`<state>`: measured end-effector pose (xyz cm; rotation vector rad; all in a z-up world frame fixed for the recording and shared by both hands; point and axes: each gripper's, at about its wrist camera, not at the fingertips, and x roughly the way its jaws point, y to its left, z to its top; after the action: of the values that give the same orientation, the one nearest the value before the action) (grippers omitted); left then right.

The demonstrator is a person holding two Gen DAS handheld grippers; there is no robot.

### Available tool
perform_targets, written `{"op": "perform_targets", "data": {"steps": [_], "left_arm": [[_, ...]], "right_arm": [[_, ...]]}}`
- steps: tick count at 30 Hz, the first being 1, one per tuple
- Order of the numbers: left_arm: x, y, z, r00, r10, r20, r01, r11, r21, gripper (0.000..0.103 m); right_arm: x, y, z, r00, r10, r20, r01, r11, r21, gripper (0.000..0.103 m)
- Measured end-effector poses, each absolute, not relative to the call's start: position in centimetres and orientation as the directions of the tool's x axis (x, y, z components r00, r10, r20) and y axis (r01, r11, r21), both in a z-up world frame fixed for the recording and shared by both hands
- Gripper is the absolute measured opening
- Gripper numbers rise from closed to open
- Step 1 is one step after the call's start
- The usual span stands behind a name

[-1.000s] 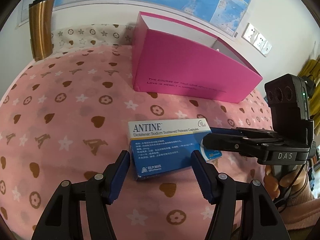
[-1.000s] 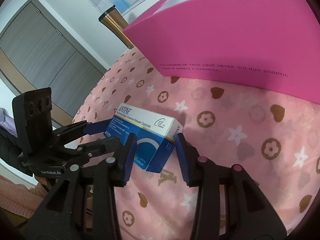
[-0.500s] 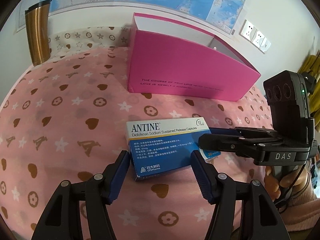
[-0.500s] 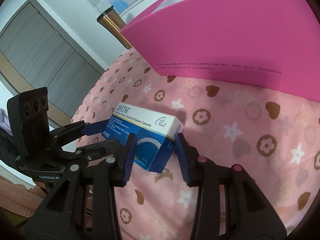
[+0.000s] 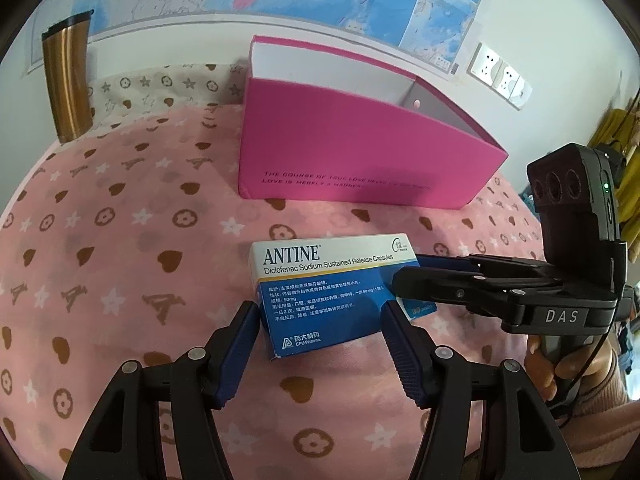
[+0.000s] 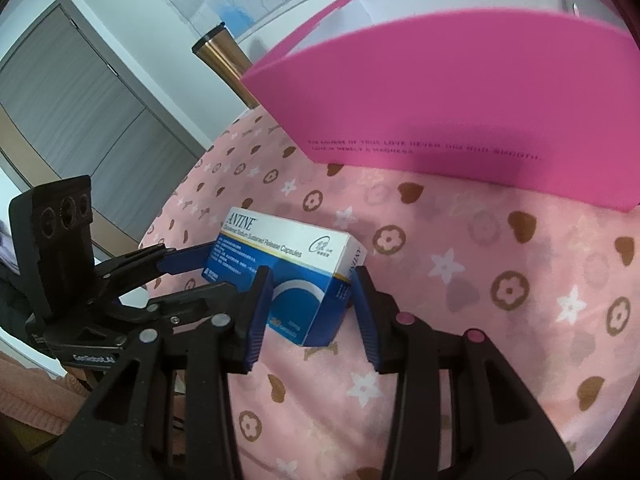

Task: Organize rigid objects
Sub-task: 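Close the right gripper on the ANTINE carton and lift it, then carry the ANTINE carton with the right gripper over the magenta box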

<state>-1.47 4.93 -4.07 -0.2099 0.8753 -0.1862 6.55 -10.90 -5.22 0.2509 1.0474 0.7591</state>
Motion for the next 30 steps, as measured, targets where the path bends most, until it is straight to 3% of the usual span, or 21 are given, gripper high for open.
{"op": "perform_targets", "data": {"steps": [30], "left_arm": [[-0.3,3.9,0.8,0.711,-0.263,-0.652,0.142,0.962,-0.234,0.063]], "right_arm": [[6.9,-12.9,-0.4,0.395,0.650,-0.650,-0.482,0.749,0.455,0.044]]}}
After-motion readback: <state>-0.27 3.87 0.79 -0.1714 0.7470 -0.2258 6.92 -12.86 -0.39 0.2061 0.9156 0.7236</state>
